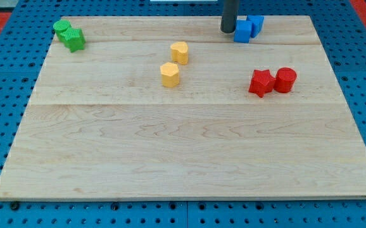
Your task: Place the yellow heart left to the blue cube
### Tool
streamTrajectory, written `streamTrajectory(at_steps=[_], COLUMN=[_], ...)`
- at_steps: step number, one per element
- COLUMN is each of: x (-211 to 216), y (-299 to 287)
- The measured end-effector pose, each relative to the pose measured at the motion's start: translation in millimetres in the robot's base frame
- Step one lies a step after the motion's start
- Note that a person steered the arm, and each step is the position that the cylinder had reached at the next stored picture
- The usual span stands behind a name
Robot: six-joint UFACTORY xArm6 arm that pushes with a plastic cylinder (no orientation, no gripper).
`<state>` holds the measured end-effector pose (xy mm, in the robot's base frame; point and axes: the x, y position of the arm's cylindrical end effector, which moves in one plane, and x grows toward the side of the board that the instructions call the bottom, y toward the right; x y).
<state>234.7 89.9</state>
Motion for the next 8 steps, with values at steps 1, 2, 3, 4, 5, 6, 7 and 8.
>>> streamTrajectory(at_steps=[1,2,3,4,5,6,7,8], x=[0.0,-0.2,-0.4,-1.5,17.1,41.1,81.7,105.1], y=[-26.3,-62.8,-66.2,-63.5,-68.9,-75.2,-71.8,-72.4])
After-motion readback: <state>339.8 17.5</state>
